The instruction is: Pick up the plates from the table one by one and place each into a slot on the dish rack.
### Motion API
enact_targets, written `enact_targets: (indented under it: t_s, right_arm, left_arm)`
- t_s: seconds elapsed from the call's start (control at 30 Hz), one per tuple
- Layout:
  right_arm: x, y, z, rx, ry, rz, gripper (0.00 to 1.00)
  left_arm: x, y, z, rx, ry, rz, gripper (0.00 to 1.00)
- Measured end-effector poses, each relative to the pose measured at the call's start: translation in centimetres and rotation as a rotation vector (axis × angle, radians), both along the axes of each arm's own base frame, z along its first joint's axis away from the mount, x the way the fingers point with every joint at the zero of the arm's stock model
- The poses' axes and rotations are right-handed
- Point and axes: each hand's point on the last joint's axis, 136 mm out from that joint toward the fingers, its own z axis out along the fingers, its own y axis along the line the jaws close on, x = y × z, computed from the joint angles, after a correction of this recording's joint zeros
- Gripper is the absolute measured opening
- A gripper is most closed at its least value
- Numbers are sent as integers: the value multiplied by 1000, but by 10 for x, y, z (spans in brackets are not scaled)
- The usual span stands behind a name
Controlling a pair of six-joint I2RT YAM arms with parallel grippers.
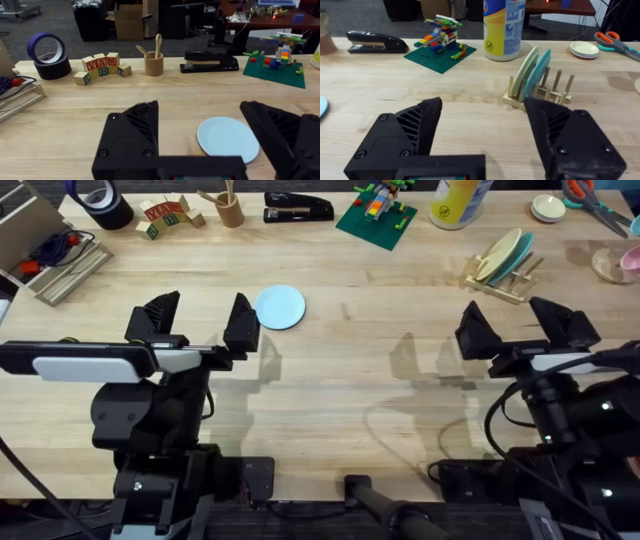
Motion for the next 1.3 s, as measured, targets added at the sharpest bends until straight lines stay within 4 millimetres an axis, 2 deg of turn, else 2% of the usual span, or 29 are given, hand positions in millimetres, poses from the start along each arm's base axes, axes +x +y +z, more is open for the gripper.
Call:
enact_targets:
  t_s: [0.57, 0.67, 0.77, 0.87, 0.93, 1.0, 1.17, 1.3]
  right_arm:
    - [0, 0, -1, 0, 7, 0, 995]
    - [0, 0, 2, -1, -6, 0, 993]
    - [1, 1, 13, -5, -54, 5, 994]
    - [0, 1, 14, -8, -44, 8, 995]
    - [-2, 1, 16, -8, -24, 8, 995]
    - [-7, 1, 27, -8, -16, 8, 993]
    - [-29, 2, 76, -10, -26, 9, 993]
    - [-55, 2, 108, -10, -10, 11, 992]
  left_arm:
    - [0, 0, -2, 0, 7, 0, 993]
    - [0, 0, 4, 1, -15, 0, 993]
    - [0, 0, 6, 1, -23, 0, 993]
    - [-2, 0, 7, 1, 5, 0, 993]
    - [-6, 0, 18, 1, 15, 0, 993]
    - [-13, 0, 37, 2, 10, 0, 994]
    - [-41, 0, 94, 4, -22, 0, 993]
    - [-61, 0, 131, 4, -17, 0, 993]
